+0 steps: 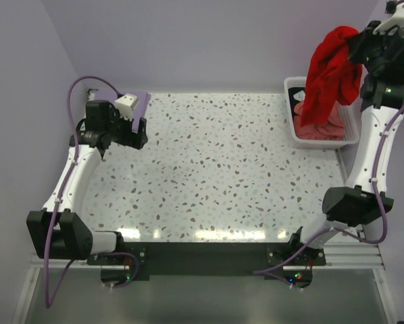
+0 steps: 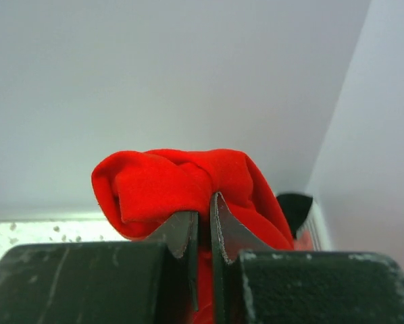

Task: Fold and stack the t-shirts
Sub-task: Grab the tshirt from the pile, then move the tshirt to the center of the board

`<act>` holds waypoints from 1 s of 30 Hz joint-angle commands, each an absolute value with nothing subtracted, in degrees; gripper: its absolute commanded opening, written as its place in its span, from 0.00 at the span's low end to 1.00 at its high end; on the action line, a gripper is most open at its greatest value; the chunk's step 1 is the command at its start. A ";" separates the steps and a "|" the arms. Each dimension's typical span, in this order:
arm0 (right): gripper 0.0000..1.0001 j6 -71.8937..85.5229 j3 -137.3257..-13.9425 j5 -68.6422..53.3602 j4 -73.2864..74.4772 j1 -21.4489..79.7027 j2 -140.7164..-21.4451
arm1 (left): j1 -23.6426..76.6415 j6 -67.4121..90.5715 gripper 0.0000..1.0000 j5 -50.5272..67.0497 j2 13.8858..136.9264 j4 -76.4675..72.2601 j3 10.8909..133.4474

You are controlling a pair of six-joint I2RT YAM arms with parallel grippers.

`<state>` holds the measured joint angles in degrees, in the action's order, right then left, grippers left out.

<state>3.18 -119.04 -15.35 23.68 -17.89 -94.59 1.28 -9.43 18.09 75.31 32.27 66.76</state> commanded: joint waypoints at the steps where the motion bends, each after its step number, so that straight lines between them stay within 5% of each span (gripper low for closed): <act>1: 0.00 10.01 -124.89 -21.09 10.74 -17.84 -89.04 | 1.32 -7.03 1.00 20.48 73.04 31.03 70.49; 11: 0.00 25.12 -125.43 -29.78 5.80 -15.30 -84.73 | 0.88 -4.83 1.00 24.17 72.69 31.99 74.44; 17: 0.00 22.42 -108.75 -32.78 13.08 1.03 -75.77 | 0.70 -6.68 1.00 29.52 70.93 32.78 74.36; 19: 0.23 21.28 -100.95 -33.83 16.59 4.48 -73.58 | 0.62 -7.64 1.00 31.37 70.58 33.48 74.27; 20: 0.72 20.23 -98.38 -35.23 17.48 4.57 -71.91 | 0.62 -7.91 1.00 31.72 70.32 33.57 73.83; 21: 0.92 14.21 -96.17 -36.46 21.93 4.57 -71.46 | 0.62 -8.78 1.00 32.25 70.14 33.84 73.65; 22: 0.99 11.71 -93.54 -34.73 25.19 4.57 -71.37 | 0.62 -9.40 1.00 33.91 70.14 34.01 73.30; 30: 0.99 -13.88 -85.18 -29.45 48.24 4.57 -78.03 | 1.75 -20.19 1.00 41.31 71.45 36.03 66.81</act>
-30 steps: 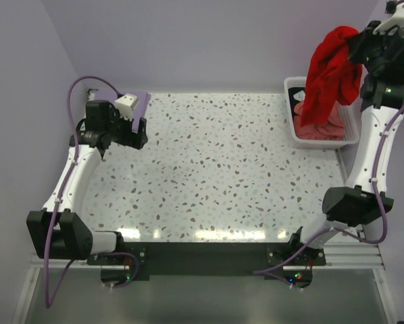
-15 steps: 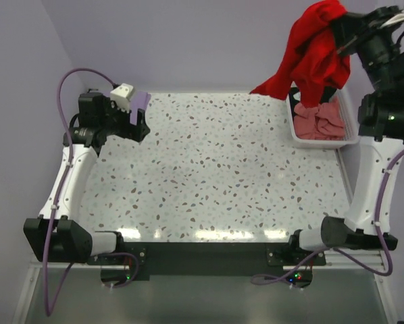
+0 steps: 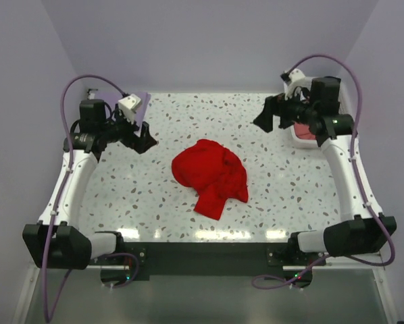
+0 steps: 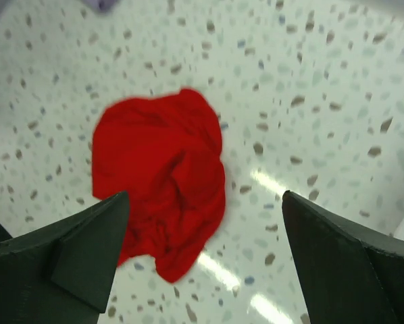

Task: Fold and stack the t-shirts
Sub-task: Move the tshirt to the center of the board, then flatten the tshirt out

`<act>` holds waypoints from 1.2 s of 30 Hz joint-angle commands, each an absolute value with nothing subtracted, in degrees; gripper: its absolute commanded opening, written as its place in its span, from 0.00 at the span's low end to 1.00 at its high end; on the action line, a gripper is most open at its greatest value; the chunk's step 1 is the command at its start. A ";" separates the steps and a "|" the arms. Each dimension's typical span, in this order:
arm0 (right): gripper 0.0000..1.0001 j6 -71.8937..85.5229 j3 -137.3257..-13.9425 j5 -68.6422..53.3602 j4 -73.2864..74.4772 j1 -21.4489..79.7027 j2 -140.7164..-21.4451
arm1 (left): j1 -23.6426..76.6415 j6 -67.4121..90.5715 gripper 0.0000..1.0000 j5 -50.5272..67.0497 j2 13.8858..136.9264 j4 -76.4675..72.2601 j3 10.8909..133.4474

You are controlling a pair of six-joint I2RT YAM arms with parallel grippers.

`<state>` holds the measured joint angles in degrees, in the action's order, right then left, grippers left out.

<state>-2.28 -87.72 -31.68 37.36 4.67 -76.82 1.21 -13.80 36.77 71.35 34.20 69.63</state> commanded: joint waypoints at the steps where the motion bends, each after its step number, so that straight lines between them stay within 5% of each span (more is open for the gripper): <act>1: 0.99 -16.58 -82.90 -29.27 51.12 4.57 -78.74 | 2.19 -21.17 1.00 40.26 71.63 35.95 65.93; 7: 0.96 -21.27 -73.76 -29.44 52.39 4.66 -83.22 | 11.06 -26.72 0.91 34.56 75.49 35.08 58.99; 15: 0.79 -21.18 -67.68 -29.97 49.93 6.59 -89.99 | 24.42 -24.36 0.79 31.28 83.23 28.57 56.25; 22: 0.64 -14.96 -65.74 -31.37 44.83 6.68 -96.85 | 38.66 -20.84 0.77 30.25 78.41 16.46 47.48; 36: 0.60 -3.96 -62.40 -35.24 32.61 10.72 -105.38 | 52.03 -14.86 0.81 10.99 92.63 1.32 47.20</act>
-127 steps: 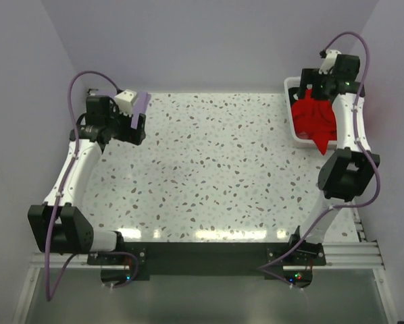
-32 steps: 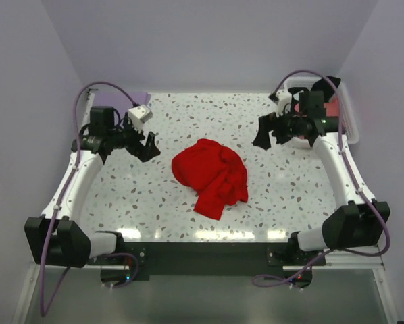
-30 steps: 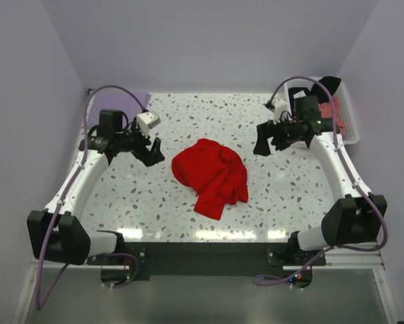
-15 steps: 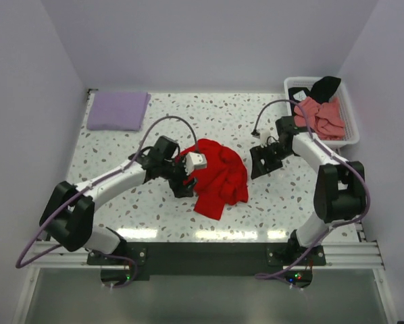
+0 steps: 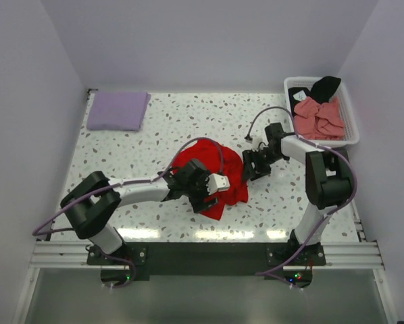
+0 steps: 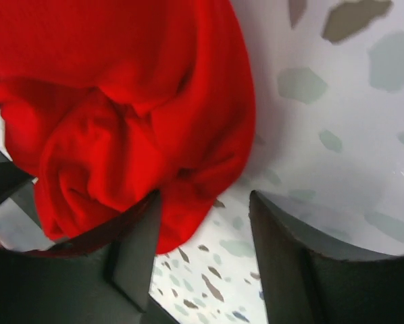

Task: Fold and stack the t-shirts
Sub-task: Flatten the tshirt out

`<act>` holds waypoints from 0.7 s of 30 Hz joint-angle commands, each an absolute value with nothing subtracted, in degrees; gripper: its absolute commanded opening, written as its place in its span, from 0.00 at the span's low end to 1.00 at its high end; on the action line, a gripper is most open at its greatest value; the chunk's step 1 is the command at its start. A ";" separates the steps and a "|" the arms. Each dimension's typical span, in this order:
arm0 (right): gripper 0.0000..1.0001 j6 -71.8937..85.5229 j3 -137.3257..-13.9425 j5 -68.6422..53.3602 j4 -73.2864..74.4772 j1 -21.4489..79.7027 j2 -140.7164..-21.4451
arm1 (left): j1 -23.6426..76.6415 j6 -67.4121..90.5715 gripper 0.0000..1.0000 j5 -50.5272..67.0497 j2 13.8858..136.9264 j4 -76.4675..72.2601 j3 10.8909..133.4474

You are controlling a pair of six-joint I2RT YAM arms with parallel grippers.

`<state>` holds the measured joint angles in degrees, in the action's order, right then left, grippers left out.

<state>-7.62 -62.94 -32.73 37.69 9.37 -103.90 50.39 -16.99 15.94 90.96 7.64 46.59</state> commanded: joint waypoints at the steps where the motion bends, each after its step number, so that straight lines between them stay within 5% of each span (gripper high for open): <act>1: 0.55 -2.91 -62.32 -35.33 31.48 10.90 -105.90 | 52.03 -14.33 0.78 10.20 93.16 1.32 47.46; 2: 0.51 -2.47 -62.49 -35.77 31.20 11.16 -106.87 | 52.03 -13.72 0.73 9.93 93.60 1.49 47.63; 3: 0.45 -2.29 -62.93 -36.29 31.72 11.25 -107.40 | 51.94 -13.71 0.53 9.67 93.34 2.71 47.90; 4: 0.27 -2.46 -64.15 -37.43 32.51 11.25 -107.84 | 51.16 -13.71 0.43 10.63 91.77 3.94 48.68; 6: 0.02 -4.82 -66.69 -37.44 36.53 10.55 -107.58 | 48.79 -13.71 0.08 13.69 89.05 9.02 49.74; 7: 0.00 -5.70 -67.40 -36.92 37.78 10.02 -106.97 | 46.95 -13.45 0.00 16.58 87.47 11.23 51.14; 14: 0.00 -11.07 -80.05 -33.41 47.19 4.31 -99.15 | 24.98 -27.13 0.00 26.19 76.47 33.90 64.41; 21: 0.00 -11.78 -95.17 -30.86 50.53 4.13 -96.77 | 12.49 -34.63 0.00 27.86 79.45 45.44 78.39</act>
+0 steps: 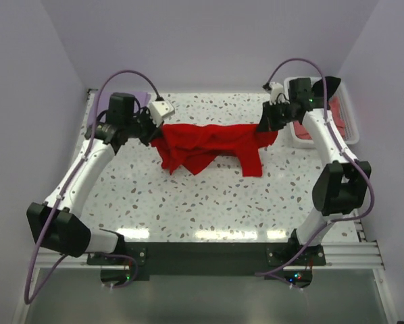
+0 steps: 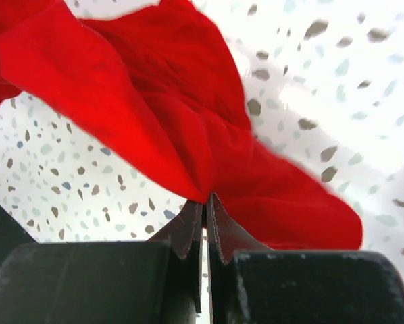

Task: Fold and stack the t-shirts
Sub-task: Flatten the tshirt out

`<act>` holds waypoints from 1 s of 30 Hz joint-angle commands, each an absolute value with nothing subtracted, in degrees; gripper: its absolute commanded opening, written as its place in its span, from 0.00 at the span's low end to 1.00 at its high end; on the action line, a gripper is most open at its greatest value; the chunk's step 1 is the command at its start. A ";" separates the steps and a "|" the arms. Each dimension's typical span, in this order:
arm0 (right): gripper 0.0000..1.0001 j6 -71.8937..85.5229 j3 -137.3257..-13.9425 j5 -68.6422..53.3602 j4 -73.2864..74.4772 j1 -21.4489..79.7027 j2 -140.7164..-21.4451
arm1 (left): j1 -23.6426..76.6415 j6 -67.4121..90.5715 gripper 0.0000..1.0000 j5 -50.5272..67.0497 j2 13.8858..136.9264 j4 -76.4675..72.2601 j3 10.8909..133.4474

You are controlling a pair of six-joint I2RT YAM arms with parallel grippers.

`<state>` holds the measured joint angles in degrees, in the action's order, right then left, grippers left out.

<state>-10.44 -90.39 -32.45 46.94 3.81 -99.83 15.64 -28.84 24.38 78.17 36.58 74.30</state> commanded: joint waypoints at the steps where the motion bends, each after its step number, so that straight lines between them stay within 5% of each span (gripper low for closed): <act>1: 0.00 -11.78 -98.06 -30.50 50.89 4.13 -96.07 | 10.22 -34.54 0.00 27.86 79.80 45.44 80.31; 13: 0.00 -20.21 -111.19 -20.74 51.77 3.43 -89.04 | -3.07 -43.77 0.00 33.21 80.34 49.66 94.40; 23: 0.00 -25.13 -92.66 -27.16 56.51 6.92 -79.98 | -6.59 -52.46 0.00 37.09 76.72 58.09 82.18; 30: 0.00 -45.91 -76.05 -23.56 67.91 11.78 -78.23 | -6.77 -73.01 0.00 36.83 80.60 75.48 74.92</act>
<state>-33.10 -80.01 -26.39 59.75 11.68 -79.99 -6.00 -59.64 37.32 80.36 63.94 79.35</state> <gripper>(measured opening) 0.014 0.059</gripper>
